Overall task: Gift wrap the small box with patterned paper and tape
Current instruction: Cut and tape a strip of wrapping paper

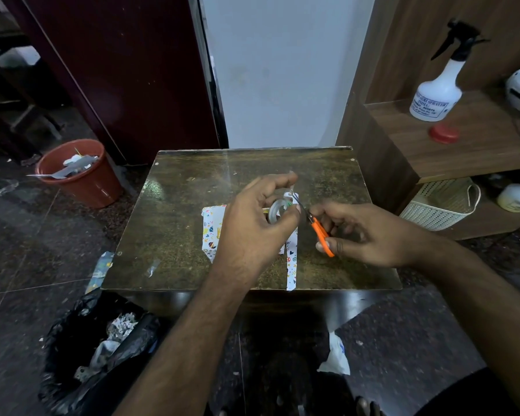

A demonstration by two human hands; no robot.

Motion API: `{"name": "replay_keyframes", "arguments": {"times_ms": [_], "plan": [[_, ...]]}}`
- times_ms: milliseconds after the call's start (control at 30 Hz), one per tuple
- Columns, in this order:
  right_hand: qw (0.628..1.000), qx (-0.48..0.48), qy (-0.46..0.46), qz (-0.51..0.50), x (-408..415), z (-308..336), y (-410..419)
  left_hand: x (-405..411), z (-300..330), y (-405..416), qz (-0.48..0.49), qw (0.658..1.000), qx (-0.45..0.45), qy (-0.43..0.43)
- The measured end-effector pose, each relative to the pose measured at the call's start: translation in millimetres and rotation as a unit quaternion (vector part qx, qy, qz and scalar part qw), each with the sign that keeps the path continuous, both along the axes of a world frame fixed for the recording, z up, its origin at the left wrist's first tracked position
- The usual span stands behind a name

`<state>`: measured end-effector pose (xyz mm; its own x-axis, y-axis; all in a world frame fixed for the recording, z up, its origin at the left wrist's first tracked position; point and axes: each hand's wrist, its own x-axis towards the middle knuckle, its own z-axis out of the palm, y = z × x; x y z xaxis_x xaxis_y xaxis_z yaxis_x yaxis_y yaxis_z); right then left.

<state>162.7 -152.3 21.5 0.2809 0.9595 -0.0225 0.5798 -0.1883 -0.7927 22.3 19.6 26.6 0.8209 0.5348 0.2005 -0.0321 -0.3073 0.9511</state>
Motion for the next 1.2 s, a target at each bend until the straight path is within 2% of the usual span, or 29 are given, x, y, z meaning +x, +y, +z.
{"name": "replay_keyframes", "arguments": {"times_ms": [600, 800, 933, 1100, 1200], "plan": [[0.997, -0.024, -0.074, 0.000, 14, -6, -3, -3, 4, -3, -0.013, 1.000, 0.021, 0.005], [0.998, -0.018, -0.053, 0.000, 8, -5, -3, -2, 6, -4, -0.001, 1.000, 0.019, -0.006], [0.992, -0.041, -0.119, 0.007, 9, -4, -6, -3, 8, -3, 0.014, 1.000, 0.000, -0.010], [0.999, -0.006, -0.033, 0.017, 7, 2, -6, -4, 8, -2, 0.015, 1.000, -0.007, 0.001], [0.998, -0.012, -0.058, 0.019, 5, 3, -5, -4, 8, -2, 0.006, 1.000, -0.003, 0.008]]}}
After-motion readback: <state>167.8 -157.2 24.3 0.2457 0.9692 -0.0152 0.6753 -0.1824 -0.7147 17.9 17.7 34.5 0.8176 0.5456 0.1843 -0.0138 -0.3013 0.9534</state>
